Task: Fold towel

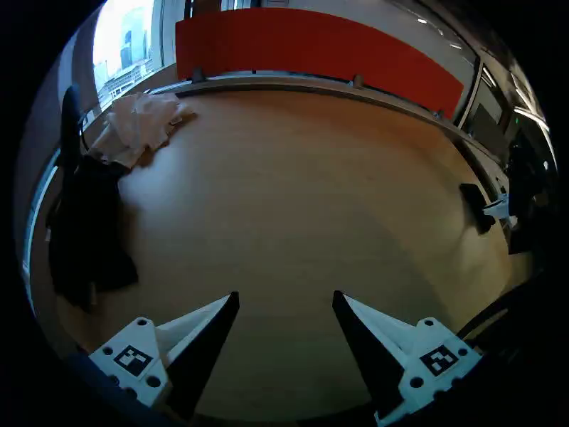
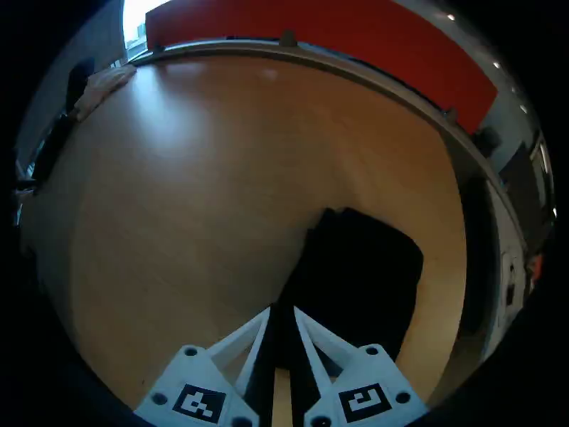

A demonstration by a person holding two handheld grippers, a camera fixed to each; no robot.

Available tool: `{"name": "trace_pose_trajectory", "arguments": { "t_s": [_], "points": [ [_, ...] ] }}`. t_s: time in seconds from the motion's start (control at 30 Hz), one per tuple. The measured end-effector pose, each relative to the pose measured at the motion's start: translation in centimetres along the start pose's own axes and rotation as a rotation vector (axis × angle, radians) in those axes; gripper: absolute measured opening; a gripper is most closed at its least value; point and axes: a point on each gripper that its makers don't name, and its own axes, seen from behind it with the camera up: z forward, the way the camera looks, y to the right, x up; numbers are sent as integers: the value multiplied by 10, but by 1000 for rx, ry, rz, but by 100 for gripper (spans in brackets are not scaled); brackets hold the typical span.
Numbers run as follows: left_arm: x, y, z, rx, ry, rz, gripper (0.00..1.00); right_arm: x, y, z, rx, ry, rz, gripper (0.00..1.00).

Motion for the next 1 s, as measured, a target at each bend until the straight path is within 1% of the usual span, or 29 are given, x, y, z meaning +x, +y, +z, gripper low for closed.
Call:
{"name": "trace_pose_trajectory", "arguments": {
  "t_s": [0.3, 0.57, 0.77, 1.0],
  "points": [
    [2, 2, 1, -8, 9, -1, 98, 9, 4, -13, -1, 25, -7, 8],
    [4, 4, 2, -14, 15, 2, 98, 19, 11, -30, -15, 50, -17, 8],
    [6, 5, 3, -16, 17, 4, 98, 27, 18, -41, -25, 72, -13, 8],
    [7, 5, 3, -19, 20, 5, 98, 30, 23, -49, -35, 82, -21, 8]
  ]
}}
